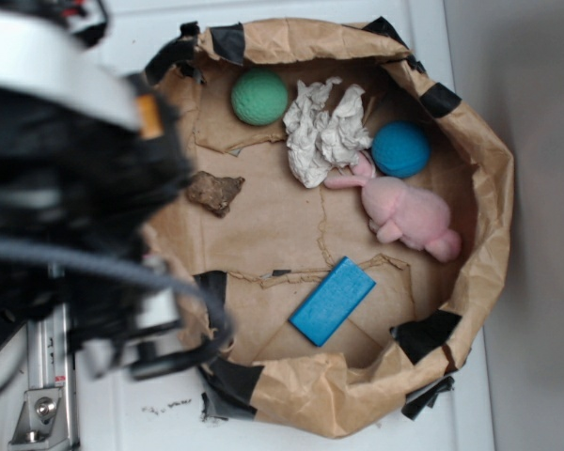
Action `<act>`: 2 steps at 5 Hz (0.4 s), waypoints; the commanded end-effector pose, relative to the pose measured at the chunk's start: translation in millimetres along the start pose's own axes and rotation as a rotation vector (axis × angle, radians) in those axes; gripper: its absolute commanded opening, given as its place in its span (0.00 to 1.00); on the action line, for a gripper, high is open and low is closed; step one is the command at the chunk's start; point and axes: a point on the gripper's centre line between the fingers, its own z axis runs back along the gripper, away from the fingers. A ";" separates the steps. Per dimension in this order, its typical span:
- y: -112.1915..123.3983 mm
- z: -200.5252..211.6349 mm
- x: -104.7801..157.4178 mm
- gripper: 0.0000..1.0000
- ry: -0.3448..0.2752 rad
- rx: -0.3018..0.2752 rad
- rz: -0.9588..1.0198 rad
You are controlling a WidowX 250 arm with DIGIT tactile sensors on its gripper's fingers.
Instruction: Grab the blue block.
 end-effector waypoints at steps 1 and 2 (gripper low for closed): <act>10.6 -56.8 50.3 1.00 -0.122 -0.052 0.332; 0.6 -99.9 52.0 1.00 -0.032 -0.101 0.322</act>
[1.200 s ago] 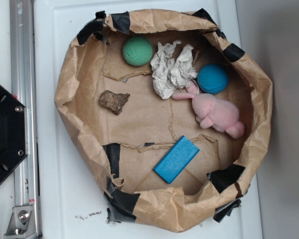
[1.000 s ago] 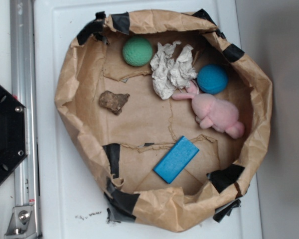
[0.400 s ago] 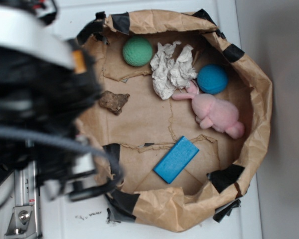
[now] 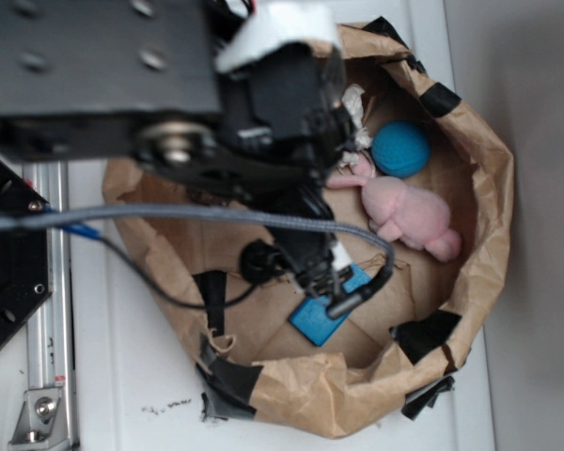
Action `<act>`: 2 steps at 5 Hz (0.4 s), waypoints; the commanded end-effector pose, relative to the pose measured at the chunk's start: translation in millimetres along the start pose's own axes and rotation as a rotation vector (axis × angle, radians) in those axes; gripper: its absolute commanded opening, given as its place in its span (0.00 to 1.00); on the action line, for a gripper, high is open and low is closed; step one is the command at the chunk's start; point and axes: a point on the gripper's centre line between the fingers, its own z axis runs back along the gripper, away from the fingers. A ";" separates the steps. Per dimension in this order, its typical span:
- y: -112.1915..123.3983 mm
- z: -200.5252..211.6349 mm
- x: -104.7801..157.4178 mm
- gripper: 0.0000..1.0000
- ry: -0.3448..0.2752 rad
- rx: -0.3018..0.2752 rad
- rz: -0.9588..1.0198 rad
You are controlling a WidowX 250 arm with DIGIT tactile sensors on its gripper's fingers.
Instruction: Grab the blue block.
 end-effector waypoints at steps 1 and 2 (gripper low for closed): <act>-7.3 -65.4 -4.1 1.00 0.144 -0.036 0.027; -30.6 -90.8 -15.4 1.00 0.158 0.000 0.015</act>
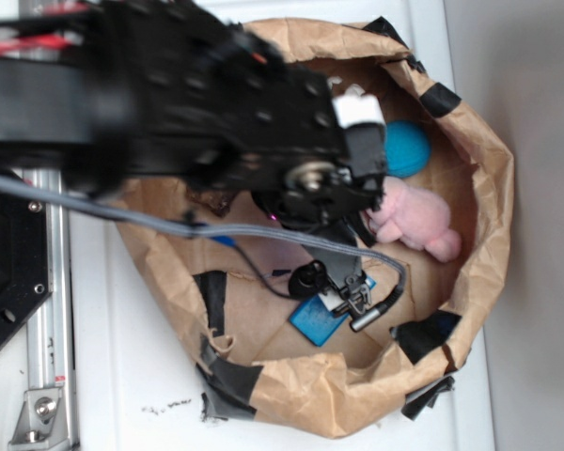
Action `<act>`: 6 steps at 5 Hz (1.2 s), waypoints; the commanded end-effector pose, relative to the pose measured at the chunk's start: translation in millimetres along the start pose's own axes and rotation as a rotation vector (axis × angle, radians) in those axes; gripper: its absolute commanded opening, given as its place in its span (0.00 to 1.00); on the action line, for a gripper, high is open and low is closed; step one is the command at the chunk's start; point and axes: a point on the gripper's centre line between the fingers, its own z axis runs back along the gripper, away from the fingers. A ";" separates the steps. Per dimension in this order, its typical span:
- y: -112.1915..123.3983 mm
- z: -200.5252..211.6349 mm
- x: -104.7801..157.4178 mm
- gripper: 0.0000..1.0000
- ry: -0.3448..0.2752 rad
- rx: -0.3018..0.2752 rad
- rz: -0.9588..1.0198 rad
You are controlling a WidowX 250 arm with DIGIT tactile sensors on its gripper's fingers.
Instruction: Grab the blue block.
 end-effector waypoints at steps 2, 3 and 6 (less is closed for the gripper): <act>-66.5 -53.2 -22.6 1.00 0.005 0.009 -0.120; -63.5 -69.1 -25.6 0.47 0.017 0.067 -0.128; -16.1 37.0 9.7 0.00 -0.084 0.035 -0.419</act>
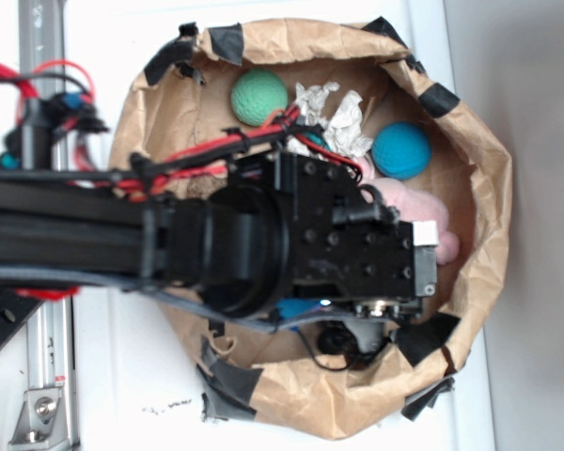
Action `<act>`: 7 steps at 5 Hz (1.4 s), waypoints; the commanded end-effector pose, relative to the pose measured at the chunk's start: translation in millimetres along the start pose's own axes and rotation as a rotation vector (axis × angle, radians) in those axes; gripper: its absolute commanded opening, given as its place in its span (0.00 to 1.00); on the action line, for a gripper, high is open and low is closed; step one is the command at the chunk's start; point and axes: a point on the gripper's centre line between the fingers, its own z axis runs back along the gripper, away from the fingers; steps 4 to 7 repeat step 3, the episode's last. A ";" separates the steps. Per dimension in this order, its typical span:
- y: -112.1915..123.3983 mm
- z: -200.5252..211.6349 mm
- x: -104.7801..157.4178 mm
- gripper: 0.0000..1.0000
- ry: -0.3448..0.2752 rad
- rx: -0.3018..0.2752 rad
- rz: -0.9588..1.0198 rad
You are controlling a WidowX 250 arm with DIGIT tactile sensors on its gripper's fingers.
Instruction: Grab the blue block.
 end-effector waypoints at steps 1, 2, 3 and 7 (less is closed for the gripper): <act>67.4 117.1 12.1 0.00 -0.143 -0.132 -0.300; 82.7 170.3 2.2 0.00 -0.159 -0.047 -0.364; 87.3 176.7 -3.4 0.00 -0.067 -0.031 -0.361; 87.3 176.7 -3.4 0.00 -0.067 -0.031 -0.361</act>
